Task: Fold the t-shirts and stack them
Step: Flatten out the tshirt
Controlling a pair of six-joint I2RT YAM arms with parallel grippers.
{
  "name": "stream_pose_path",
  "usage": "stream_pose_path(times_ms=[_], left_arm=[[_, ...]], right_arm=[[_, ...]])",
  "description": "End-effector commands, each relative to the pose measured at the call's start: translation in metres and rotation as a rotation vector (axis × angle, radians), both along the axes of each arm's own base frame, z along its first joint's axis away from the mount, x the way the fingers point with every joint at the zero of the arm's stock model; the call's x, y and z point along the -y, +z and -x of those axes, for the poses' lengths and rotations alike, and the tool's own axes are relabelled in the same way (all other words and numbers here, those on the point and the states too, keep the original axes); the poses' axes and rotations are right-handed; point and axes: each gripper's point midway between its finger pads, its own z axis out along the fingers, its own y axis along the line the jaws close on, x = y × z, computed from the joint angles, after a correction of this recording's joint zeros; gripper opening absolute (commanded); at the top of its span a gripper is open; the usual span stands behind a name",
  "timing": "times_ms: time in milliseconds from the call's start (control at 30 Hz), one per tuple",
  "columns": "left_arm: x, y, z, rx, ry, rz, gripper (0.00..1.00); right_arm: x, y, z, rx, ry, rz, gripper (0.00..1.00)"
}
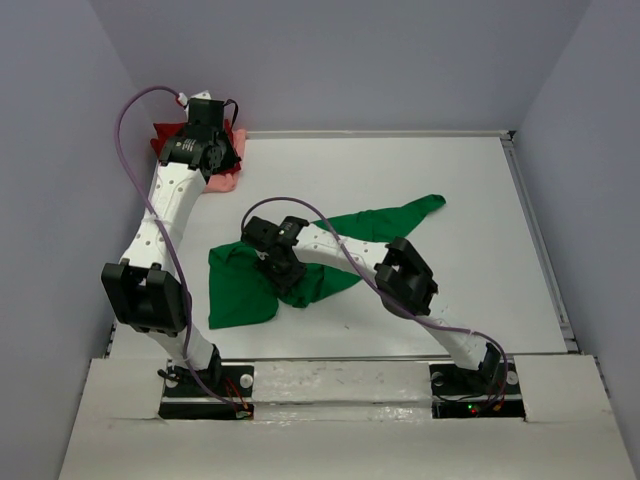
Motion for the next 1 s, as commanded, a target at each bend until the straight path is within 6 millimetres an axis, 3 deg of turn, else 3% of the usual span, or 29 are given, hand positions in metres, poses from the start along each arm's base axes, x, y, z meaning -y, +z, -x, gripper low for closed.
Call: stream_pose_path(times_ms=[0, 500, 967], left_arm=[[0.0, 0.011, 0.003, 0.035, -0.021, 0.005, 0.04], [0.0, 0.005, 0.002, 0.026, -0.024, 0.0, 0.04], [0.0, 0.004, 0.0, 0.022, -0.03, 0.001, 0.04]], right_arm=[[-0.006, 0.035, -0.001, 0.05, -0.004, -0.056, 0.47], [-0.003, 0.058, -0.007, 0.097, -0.016, -0.067, 0.47], [0.003, 0.036, 0.0, 0.058, -0.024, -0.041, 0.45]])
